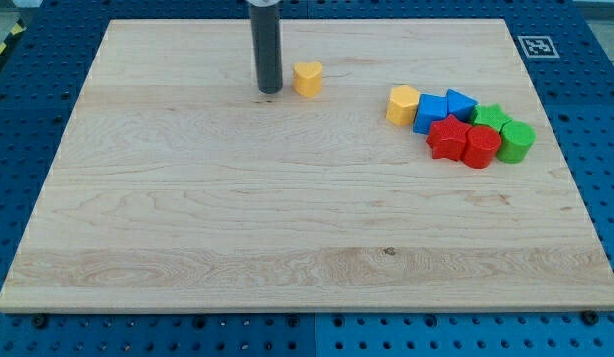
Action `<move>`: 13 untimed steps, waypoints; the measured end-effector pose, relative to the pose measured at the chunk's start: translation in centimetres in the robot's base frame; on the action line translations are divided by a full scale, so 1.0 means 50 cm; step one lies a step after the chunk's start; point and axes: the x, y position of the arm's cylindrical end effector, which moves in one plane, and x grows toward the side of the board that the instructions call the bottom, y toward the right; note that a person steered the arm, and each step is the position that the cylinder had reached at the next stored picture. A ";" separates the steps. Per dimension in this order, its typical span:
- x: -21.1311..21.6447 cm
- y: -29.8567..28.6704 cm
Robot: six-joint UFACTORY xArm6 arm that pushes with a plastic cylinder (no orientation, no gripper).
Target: Slide the yellow heart to the yellow hexagon
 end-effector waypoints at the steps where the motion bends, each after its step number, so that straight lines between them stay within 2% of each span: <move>1: -0.079 -0.021; 2: -0.089 0.046; 4: -0.026 0.162; 6: 0.007 0.170; 9: 0.006 0.058; 13: 0.132 0.138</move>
